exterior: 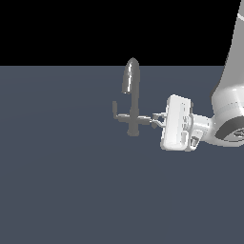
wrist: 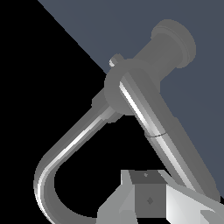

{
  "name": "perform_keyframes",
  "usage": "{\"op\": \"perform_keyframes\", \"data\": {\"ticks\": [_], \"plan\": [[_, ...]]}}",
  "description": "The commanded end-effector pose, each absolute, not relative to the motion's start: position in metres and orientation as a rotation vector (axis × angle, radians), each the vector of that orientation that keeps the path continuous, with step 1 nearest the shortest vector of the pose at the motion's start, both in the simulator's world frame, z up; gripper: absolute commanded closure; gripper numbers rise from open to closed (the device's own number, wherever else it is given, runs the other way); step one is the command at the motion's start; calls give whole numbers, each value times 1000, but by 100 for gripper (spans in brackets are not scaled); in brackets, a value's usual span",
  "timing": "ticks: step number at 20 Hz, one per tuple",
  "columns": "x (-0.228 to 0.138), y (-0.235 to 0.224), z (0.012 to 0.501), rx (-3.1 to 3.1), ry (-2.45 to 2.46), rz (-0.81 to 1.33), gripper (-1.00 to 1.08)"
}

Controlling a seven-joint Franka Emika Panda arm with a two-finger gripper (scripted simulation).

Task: Turn on the faucet by rotating a designated handle.

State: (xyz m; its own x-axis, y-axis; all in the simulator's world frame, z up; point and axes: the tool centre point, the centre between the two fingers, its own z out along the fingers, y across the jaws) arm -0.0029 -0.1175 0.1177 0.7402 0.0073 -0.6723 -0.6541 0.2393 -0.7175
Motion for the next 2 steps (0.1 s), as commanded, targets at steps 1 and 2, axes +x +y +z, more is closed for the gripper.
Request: {"op": "perform_keyframes", "data": {"ticks": [1,2], "plan": [[-19,-115,77,-1251,664,517,108],[-19,-115,77,-1251,664,517,108]]}}
